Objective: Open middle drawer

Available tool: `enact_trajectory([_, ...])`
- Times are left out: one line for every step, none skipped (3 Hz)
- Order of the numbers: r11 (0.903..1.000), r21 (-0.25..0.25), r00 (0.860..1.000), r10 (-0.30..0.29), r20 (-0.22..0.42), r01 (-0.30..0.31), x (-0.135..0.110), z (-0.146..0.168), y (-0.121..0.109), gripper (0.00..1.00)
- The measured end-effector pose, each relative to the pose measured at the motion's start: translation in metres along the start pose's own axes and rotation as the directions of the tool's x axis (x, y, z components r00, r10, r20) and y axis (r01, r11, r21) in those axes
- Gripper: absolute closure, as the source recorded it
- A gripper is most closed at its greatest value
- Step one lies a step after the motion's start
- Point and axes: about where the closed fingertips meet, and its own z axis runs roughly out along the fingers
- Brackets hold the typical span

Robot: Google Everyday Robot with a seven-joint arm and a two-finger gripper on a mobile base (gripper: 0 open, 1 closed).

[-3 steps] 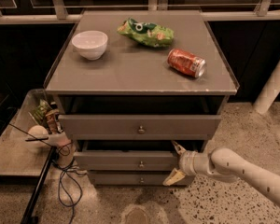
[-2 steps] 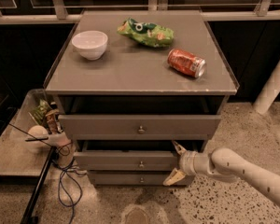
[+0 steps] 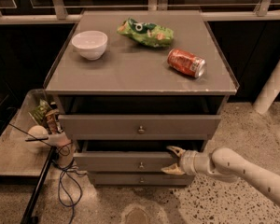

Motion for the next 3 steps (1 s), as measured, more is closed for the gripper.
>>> enact_trajectory([1.0000,0.000,1.000,0.000,0.000,0.000,0.0000,0.0000,0.0000,0.64])
enact_trajectory([1.0000,0.000,1.000,0.000,0.000,0.000,0.0000,0.0001,0.0000,0.87])
enact_trajectory([1.0000,0.000,1.000,0.000,0.000,0.000,-0.0043,-0.0032,-0.0014,1.00])
